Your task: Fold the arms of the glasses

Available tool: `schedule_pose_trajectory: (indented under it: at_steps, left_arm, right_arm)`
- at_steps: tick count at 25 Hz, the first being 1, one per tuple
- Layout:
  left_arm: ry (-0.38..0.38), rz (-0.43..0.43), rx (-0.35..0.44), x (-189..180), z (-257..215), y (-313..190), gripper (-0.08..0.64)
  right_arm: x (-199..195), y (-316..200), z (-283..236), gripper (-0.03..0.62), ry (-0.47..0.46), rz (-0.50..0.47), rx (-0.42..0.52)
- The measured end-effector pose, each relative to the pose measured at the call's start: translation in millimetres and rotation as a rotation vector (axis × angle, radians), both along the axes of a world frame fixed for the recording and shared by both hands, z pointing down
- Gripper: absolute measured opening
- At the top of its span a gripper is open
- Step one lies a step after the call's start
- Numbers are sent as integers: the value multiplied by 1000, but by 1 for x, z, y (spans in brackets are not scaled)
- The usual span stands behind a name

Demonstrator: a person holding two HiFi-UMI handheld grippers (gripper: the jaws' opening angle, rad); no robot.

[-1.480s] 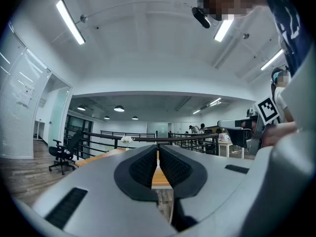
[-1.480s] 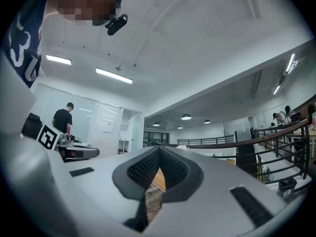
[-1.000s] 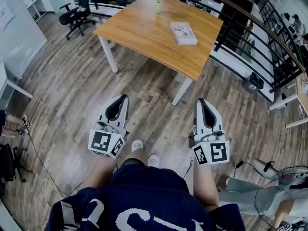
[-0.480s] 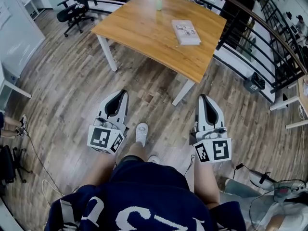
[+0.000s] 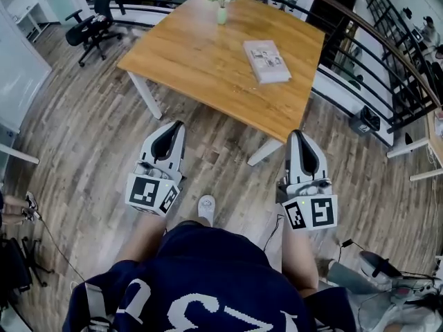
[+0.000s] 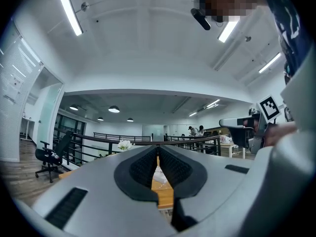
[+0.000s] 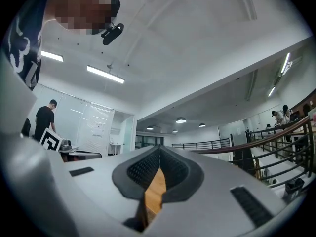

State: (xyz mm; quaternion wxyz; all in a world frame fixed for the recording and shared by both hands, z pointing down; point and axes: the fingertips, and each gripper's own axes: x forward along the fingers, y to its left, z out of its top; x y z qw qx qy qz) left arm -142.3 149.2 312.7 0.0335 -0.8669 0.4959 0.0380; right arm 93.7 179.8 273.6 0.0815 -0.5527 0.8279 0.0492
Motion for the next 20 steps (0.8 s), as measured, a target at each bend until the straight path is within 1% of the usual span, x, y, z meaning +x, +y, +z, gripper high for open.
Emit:
schedule_pose_trajectory:
  at_steps: [6, 9, 12, 16, 20]
  left_arm:
    - [0, 56, 7, -8, -3, -59, 26]
    - [3, 69, -13, -9, 4, -75, 26]
    - [5, 76, -37, -7, 14, -91, 26]
    - [10, 73, -59, -5, 22, -115, 26]
    - [14, 30, -58, -9, 23, -146, 26]
  right_arm:
    - [-18, -46, 0, 26, 8, 34, -2]
    - [-25, -60, 7, 26, 28, 35, -21]
    - [-20, -76, 12, 26, 20, 46, -39]
    - [-16, -104, 17, 26, 17, 40, -58]
    - [-17, -145, 18, 26, 14, 3, -49]
